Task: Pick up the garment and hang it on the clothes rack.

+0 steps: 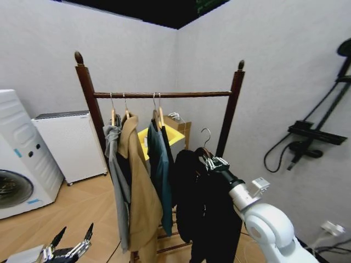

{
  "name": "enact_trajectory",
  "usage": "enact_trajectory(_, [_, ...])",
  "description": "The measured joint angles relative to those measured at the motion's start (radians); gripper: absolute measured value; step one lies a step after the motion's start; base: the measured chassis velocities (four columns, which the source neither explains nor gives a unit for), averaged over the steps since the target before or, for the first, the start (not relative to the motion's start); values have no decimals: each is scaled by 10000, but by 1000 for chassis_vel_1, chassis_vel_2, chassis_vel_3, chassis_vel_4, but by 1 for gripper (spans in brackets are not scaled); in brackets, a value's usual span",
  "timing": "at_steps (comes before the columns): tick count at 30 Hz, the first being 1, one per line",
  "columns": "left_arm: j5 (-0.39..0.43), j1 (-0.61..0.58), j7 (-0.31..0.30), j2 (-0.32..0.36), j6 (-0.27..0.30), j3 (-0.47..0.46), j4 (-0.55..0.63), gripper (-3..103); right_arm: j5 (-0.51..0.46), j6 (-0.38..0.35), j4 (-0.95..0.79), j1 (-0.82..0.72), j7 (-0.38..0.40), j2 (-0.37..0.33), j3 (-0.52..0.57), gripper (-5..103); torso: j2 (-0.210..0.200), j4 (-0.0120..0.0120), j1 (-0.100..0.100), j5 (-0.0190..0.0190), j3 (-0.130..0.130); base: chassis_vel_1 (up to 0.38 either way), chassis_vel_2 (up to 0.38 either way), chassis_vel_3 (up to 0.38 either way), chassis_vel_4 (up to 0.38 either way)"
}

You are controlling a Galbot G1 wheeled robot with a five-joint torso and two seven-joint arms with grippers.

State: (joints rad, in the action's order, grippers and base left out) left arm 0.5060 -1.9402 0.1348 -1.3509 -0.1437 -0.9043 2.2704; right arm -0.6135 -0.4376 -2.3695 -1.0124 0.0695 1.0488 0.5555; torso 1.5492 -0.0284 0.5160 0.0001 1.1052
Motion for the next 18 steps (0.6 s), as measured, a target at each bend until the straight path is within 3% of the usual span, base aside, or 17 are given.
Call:
enact_trajectory(4, [0,-1,5,0,1,0,0,100,-993,-334,426,1536,232,-724,-278,10,4,-6,-11,3,-3,4,-4,-18,3])
enact_trajectory(10, [0,0,0,0,1,0,0,100,-1876,-584,1117,3489,219,-1184,-609,10,6,-1,-12,-3,-3,3,-3,-12,2])
enact_trajectory(14, [0,0,2,0,0,0,0,100,-1978,-634,1574,4130,70,-1279,-826,10,5,-3,-9,1,-2,0,0,0,0])
enact_trajectory(18, [0,0,3,0,1,0,0,100,-2033,-786,2843,5672,-50,-1332,-1728,10,4,-5,-7,1,-2,0,0,0,0])
